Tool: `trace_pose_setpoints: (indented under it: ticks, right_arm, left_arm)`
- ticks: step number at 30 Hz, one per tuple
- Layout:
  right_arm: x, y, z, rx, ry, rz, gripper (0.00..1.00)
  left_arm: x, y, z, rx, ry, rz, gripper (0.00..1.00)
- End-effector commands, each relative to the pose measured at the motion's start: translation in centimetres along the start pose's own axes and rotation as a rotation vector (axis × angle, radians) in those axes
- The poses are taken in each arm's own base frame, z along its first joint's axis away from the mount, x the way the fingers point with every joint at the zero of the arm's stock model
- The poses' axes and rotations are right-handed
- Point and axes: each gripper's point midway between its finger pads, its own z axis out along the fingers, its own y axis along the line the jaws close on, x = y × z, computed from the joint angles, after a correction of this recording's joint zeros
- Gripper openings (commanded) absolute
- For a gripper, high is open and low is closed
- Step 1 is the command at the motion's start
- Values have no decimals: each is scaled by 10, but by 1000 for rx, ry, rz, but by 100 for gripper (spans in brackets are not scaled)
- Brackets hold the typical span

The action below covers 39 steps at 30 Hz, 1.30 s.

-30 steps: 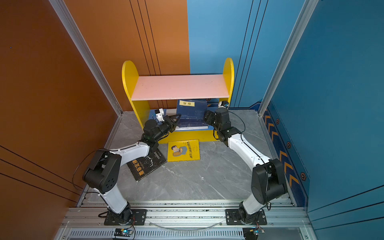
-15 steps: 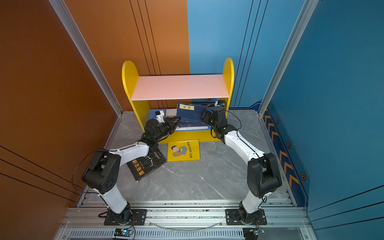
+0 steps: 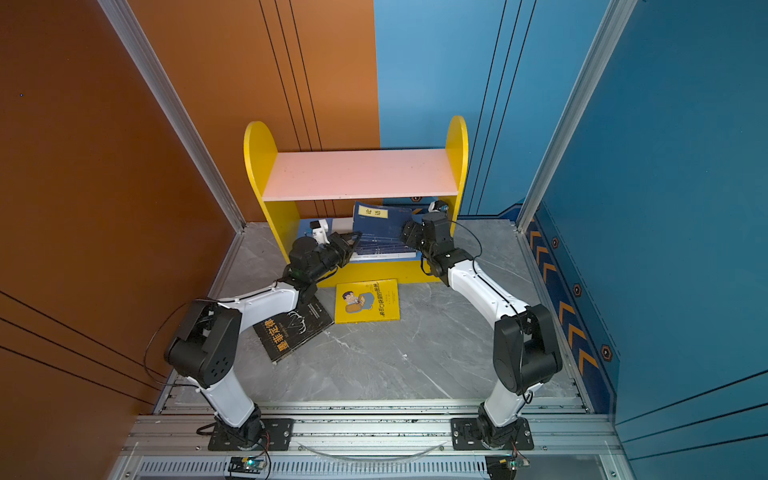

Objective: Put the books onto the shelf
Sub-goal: 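Press the dark blue book flat on the stack with both grippers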

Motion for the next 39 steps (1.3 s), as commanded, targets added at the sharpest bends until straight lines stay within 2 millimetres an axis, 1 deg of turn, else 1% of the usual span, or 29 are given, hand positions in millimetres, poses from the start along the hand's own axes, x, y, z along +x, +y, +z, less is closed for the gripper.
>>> trace_pose_setpoints:
  ticks: [1, 13, 20, 25, 34, 35, 39]
  right_arm:
    - [4, 3, 6, 8, 17, -14, 80]
    - [6, -1, 13, 20, 28, -15, 80]
    - [12, -4, 20, 33, 41, -22, 79]
    - [22, -16, 26, 78, 51, -43, 79]
    - [30, -26, 32, 112, 58, -68, 79]
    - [32, -28, 33, 120, 59, -70, 78]
    - [34, -35, 33, 146, 58, -75, 78]
  left_arm:
    - [-6, -18, 6, 46, -33, 43, 0]
    - [-1, -13, 11, 35, -32, 47, 0]
    - [1, -5, 11, 18, -33, 38, 0]
    - [1, -1, 11, 8, -40, 39, 0]
    - [3, 7, 12, -12, -35, 35, 0]
    - [3, 6, 12, -12, -35, 34, 1]
    - [1, 6, 9, -15, -43, 32, 15]
